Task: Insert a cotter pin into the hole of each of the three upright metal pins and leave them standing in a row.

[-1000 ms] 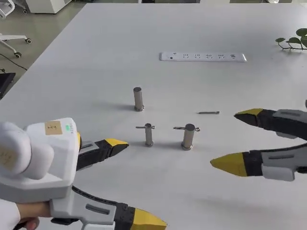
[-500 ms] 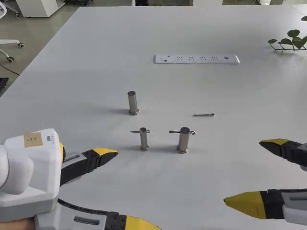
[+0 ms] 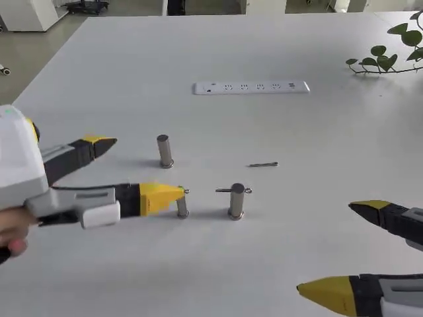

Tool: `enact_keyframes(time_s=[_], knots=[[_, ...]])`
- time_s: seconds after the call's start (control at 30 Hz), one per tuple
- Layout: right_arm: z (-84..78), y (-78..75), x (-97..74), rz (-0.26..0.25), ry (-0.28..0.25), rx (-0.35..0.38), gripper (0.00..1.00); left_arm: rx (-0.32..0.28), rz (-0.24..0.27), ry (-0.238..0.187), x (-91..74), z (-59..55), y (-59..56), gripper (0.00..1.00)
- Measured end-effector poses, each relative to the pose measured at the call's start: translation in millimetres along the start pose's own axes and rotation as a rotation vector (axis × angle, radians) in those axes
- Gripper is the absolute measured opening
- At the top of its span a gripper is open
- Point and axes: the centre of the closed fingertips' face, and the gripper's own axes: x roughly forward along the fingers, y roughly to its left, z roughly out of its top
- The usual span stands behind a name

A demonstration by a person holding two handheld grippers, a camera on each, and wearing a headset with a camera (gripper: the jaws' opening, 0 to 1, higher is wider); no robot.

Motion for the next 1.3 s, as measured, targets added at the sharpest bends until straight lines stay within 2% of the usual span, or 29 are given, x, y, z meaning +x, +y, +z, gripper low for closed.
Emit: enact_keyframes(time_s=[0.03, 0.07, 0.1, 0.13, 0.27, 0.33, 0.47, 0.53, 0.6, 0.77, 0.83, 0.93, 1.03, 1.13, 1.27, 1.3], knots=[[-0.3, 0.9, -0.7, -0.001, -0.002, 0.002, 0.98, 0.016, 0.017, 0.042, 7.1, -3.7, 9.0, 0.99], [-0.7, 2.0, -1.4, -0.001, -0.006, 0.009, 0.98, 0.019, 0.023, 0.05, 11.0, -3.1, 13.8, 0.99], [-1.7, 3.0, -2.0, -0.001, -0.007, 0.014, 0.98, 0.003, 0.029, 0.028, 18.6, 1.6, 19.5, 0.98], [-3.7, 3.8, -2.6, -0.004, -0.002, 0.017, 0.98, -0.001, 0.033, 0.027, 20.7, 2.2, 21.8, 0.98], [-8.5, 7.5, -5.3, -0.012, 0.008, 0.027, 0.98, 0.002, 0.048, 0.046, 42.1, -0.2, 40.4, 0.91], [-9.8, 8.8, -6.3, -0.019, 0.005, 0.036, 0.98, 0.001, 0.05, 0.059, 52.7, -5.4, 46.4, 0.86], [-13.5, 9.4, -7.8, -0.032, 0.008, 0.05, 0.98, -0.017, 0.05, 0.104, 71.6, -23.1, 54.5, 0.73], [-14.8, 9.7, -8.4, -0.037, 0.009, 0.055, 0.98, -0.048, 0.057, 0.157, 78.2, -37.0, 57.0, 0.66], [-16.1, 9.3, -9.6, -0.046, 0.01, 0.054, 0.98, -0.026, 0.078, 0.156, 84.8, -41.9, 61.0, 0.61], [-18.0, 9.2, -12.3, -0.06, 0.005, 0.071, 0.96, -0.028, 0.086, 0.19, 95.4, -54.5, 65.2, 0.45], [-20.9, 10.0, -13.0, -0.058, 0.016, 0.075, 0.93, -0.022, 0.088, 0.198, 96.2, -56.2, 63.8, 0.38], [-22.5, 10.0, -13.7, -0.063, 0.016, 0.077, 0.93, -0.012, 0.115, 0.219, 96.5, -62.0, 67.0, 0.33], [-23.1, 10.3, -14.1, -0.063, 0.015, 0.082, 0.93, -0.02, 0.122, 0.213, 96.4, -60.6, 67.6, 0.2], [-24.1, 10.5, -13.8, -0.063, 0.018, 0.085, 0.93, 0.004, 0.137, 0.207, 96.1, -57.5, 67.9, 0.13], [-28.8, 11.9, -12.8, -0.062, 0.028, 0.094, 0.93, 0.014, 0.139, 0.211, 95.1, -57.1, 66.4, 0.12], [-29.3, 12.6, -12.9, -0.062, 0.028, 0.095, 0.93, -0.021, 0.147, 0.21, 94.2, -57.3, 67.3, 0.12]])
